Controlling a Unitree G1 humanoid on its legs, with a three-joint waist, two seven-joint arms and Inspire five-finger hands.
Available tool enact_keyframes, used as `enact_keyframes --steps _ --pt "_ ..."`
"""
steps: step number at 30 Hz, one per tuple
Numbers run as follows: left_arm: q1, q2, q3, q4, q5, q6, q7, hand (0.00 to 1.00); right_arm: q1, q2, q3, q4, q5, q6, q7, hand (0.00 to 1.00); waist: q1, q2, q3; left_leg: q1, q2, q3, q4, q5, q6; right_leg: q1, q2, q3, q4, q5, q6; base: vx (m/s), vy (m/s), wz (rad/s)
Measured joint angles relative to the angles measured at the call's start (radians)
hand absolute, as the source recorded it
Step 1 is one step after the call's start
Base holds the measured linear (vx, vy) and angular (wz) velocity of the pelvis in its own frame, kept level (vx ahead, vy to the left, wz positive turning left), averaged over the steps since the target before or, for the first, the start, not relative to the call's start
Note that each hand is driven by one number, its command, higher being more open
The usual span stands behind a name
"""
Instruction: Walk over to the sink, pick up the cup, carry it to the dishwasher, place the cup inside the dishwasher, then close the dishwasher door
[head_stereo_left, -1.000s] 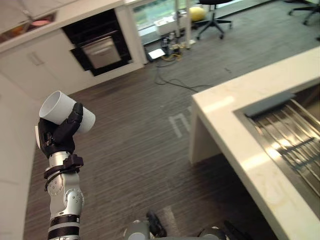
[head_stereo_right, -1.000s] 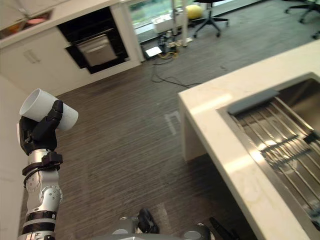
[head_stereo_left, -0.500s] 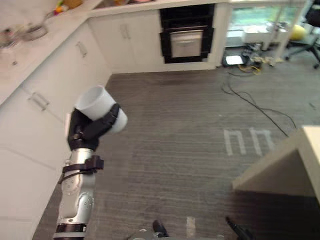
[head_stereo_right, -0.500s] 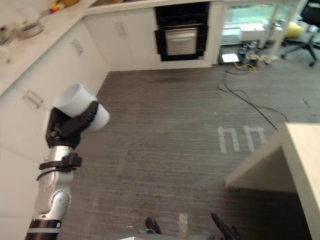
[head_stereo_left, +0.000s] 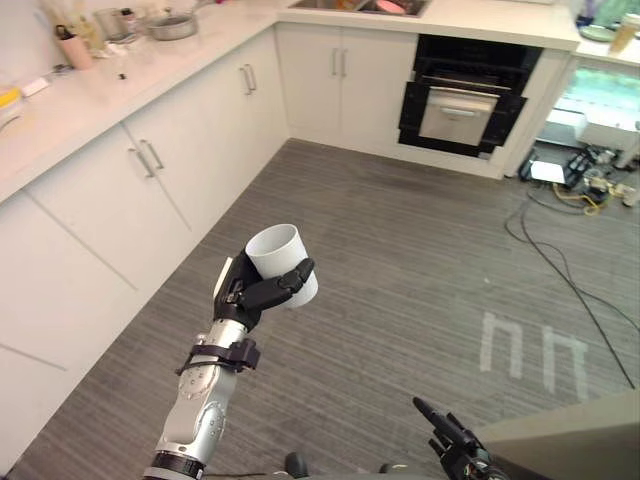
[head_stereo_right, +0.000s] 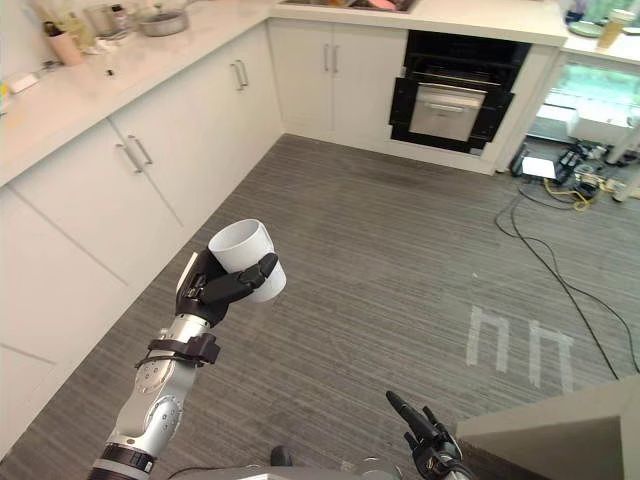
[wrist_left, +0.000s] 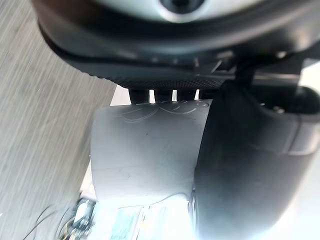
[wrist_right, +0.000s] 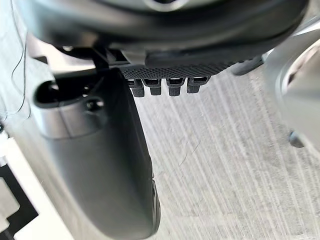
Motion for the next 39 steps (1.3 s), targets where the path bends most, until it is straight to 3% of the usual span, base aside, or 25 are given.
enact_keyframes --steps 6,11,12,13,19,25,28,29,30,31,32,33,34,35,36,37,39 --pt "-0.001 -0.001 0.025 0.008 0.010 -0.003 0.006 0.00 0.065 0.013 0.007 0.022 0.027 0.010 0.025 1.00 -0.023 0.001 -0.001 0.026 0.002 0.038 0.000 -0.005 -0.006 0.034 0.010 0.039 -0.071 0.046 0.002 -0.01 0.007 -0.22" --pt "0.000 -0.017 0.049 0.024 0.061 -0.035 0.073 0.00 0.111 0.020 -0.014 0.025 0.026 0.005 0.055 1.00 -0.029 0.009 -0.008 0.053 0.003 0.080 0.000 -0.007 -0.006 0.047 0.013 0.079 -0.098 0.073 0.001 -0.10 0.017 -0.25" --pt "0.000 -0.018 0.050 0.023 0.084 -0.058 0.094 0.00 0.125 0.021 -0.014 0.025 0.025 0.002 0.061 1.00 -0.039 0.011 -0.010 0.055 0.003 0.081 -0.002 -0.009 -0.007 0.050 0.014 0.080 -0.102 0.074 0.005 -0.07 0.016 -0.04" --pt "-0.003 -0.020 0.069 0.068 0.196 -0.092 0.195 0.00 0.124 0.048 -0.015 0.047 0.024 -0.028 0.083 1.00 -0.049 0.001 -0.027 0.058 0.000 0.080 -0.006 -0.006 0.000 0.070 0.014 0.066 -0.139 0.102 0.007 -0.05 0.011 -0.02" --pt "-0.002 -0.022 0.072 0.074 0.193 -0.092 0.193 0.00 0.125 0.048 -0.015 0.048 0.024 -0.028 0.086 1.00 -0.049 0.000 -0.027 0.056 0.000 0.080 -0.002 -0.006 0.000 0.069 0.016 0.065 -0.146 0.102 0.007 0.00 0.000 0.00" --pt "0.061 -0.085 0.171 0.143 0.078 -0.048 0.148 0.00 0.126 0.047 -0.045 0.055 0.026 -0.020 0.108 1.00 -0.047 0.000 -0.025 0.045 0.003 0.080 0.011 -0.031 0.001 0.069 0.021 0.062 -0.160 0.094 0.006 0.01 -0.003 0.00" --pt "0.094 -0.122 0.192 0.172 0.076 -0.015 0.155 0.00 0.126 0.050 -0.097 0.066 0.025 0.004 0.106 1.00 -0.038 -0.004 -0.012 0.005 0.017 0.069 0.156 -0.127 0.012 0.011 -0.014 0.048 0.027 -0.025 -0.010 0.08 0.017 0.14" --pt "0.093 -0.132 0.188 0.169 0.087 -0.004 0.166 0.00 0.124 0.054 -0.108 0.067 0.025 0.005 0.093 1.00 -0.030 -0.019 -0.003 -0.016 0.012 0.058 0.224 -0.172 0.025 -0.020 -0.042 0.042 0.131 -0.090 -0.001 0.12 0.037 0.36" --pt "0.090 -0.136 0.179 0.166 0.101 0.007 0.181 0.00 0.127 0.060 -0.118 0.068 0.026 0.006 0.077 1.00 -0.030 -0.023 0.000 -0.016 -0.003 0.042 0.266 -0.210 0.035 -0.026 -0.076 0.030 0.213 -0.133 0.021 0.18 0.010 0.41" --pt "0.080 -0.140 0.174 0.166 0.116 0.014 0.197 0.00 0.127 0.052 -0.125 0.068 0.027 0.006 0.068 1.00 -0.030 -0.033 0.013 -0.014 -0.007 0.031 0.286 -0.237 0.046 -0.057 -0.102 0.013 0.342 -0.156 0.019 0.15 0.011 0.30" --pt "0.071 -0.144 0.170 0.167 0.124 0.020 0.211 0.00 0.121 0.049 -0.127 0.067 0.028 0.006 0.061 1.00 -0.028 -0.033 0.021 -0.013 -0.008 0.025 0.308 -0.253 0.049 -0.102 -0.126 0.001 0.457 -0.158 0.018 0.09 0.023 0.24" --pt "0.056 -0.141 0.156 0.168 0.140 0.031 0.226 0.00 0.113 0.053 -0.130 0.066 0.029 0.003 0.055 1.00 -0.027 -0.040 0.028 -0.009 -0.012 0.017 0.341 -0.278 0.051 -0.173 -0.168 -0.007 0.640 -0.127 -0.024 0.08 0.098 0.31" --pt "0.040 -0.140 0.143 0.167 0.154 0.043 0.236 0.00 0.108 0.056 -0.133 0.064 0.033 -0.005 0.051 1.00 -0.024 -0.047 0.035 0.007 -0.019 0.001 0.373 -0.308 0.071 -0.247 -0.209 0.012 0.815 -0.030 -0.069 0.13 0.147 0.40" --pt "0.032 -0.141 0.129 0.167 0.158 0.045 0.252 0.00 0.104 0.051 -0.130 0.053 0.036 -0.031 0.056 1.00 -0.033 -0.043 0.037 0.023 -0.019 -0.018 0.385 -0.332 0.091 -0.318 -0.220 0.059 0.934 0.134 -0.057 0.16 0.150 0.47" --pt "0.021 -0.143 0.123 0.166 0.164 0.044 0.262 0.00 0.095 0.050 -0.118 0.035 0.035 -0.051 0.059 1.00 -0.044 -0.028 0.048 0.035 -0.016 -0.038 0.387 -0.340 0.097 -0.376 -0.213 0.089 1.009 0.220 -0.055 0.19 0.112 0.52" --pt "0.004 -0.144 0.123 0.166 0.165 0.043 0.269 0.00 0.084 0.055 -0.103 0.009 0.035 -0.062 0.052 1.00 -0.050 -0.022 0.064 0.052 -0.009 -0.058 0.389 -0.353 0.101 -0.429 -0.182 0.099 1.045 0.097 -0.041 0.16 0.074 0.48" --pt "-0.014 -0.144 0.106 0.166 0.176 0.043 0.273 0.00 0.092 0.058 -0.076 -0.040 0.038 -0.075 0.033 1.00 -0.056 -0.021 0.081 0.068 -0.007 -0.102 0.387 -0.370 0.100 -0.467 -0.132 0.077 0.931 0.001 -0.042 0.21 0.052 0.62"
